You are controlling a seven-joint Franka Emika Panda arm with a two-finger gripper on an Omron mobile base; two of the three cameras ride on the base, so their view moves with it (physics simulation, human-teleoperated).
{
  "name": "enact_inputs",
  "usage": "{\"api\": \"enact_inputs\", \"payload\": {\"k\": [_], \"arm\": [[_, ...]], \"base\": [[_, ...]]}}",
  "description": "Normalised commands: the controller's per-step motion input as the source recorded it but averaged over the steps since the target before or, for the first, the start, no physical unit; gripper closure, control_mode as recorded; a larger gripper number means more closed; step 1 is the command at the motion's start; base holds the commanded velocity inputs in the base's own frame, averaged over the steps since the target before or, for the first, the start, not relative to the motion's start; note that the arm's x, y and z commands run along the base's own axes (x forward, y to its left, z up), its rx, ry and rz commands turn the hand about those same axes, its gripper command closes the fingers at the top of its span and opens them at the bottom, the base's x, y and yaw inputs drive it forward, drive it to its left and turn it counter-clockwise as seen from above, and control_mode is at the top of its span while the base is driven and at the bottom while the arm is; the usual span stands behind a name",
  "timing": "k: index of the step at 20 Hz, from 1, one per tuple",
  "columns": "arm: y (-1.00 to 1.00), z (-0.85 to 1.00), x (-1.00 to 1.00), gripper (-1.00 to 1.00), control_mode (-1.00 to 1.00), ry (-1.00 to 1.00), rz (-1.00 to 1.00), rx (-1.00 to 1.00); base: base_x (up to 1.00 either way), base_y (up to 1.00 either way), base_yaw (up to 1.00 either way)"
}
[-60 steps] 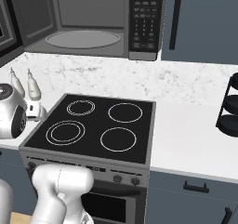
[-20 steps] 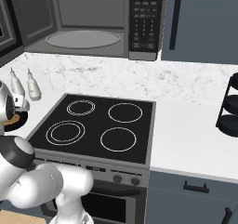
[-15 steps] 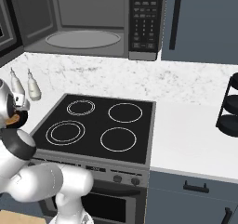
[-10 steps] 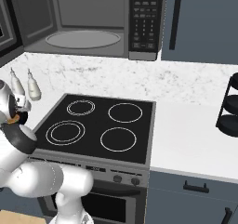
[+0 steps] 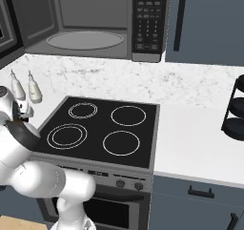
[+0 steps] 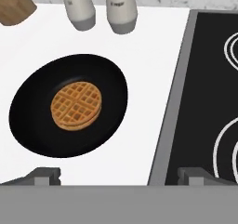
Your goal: Open the microwave, place the bowl with waffle inside the microwave, then close the microwave door and turn it on.
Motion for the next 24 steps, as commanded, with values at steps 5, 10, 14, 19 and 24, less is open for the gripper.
{"api": "enact_inputs", "payload": {"k": [5,10,14,19,24], "arm": [[0.03,-0.17,0.12,-1.0,-1.0,0.0,0.0,0.0],[0.06,-0.11,0.23,-1.0,-1.0,0.01,0.0,0.0],[0.09,-0.06,0.38,-1.0,-1.0,0.01,-0.01,0.0],[0.1,-0.26,0.18,-1.0,-1.0,0.0,0.0,0.0],[0.34,-0.28,0.01,-1.0,-1.0,0.02,-0.01,0.0]], "base": [[0.0,0.0,0.0],[0.0,0.0,0.0],[0.0,0.0,0.0],[0.0,0.0,0.0],[0.0,0.0,0.0]]}}
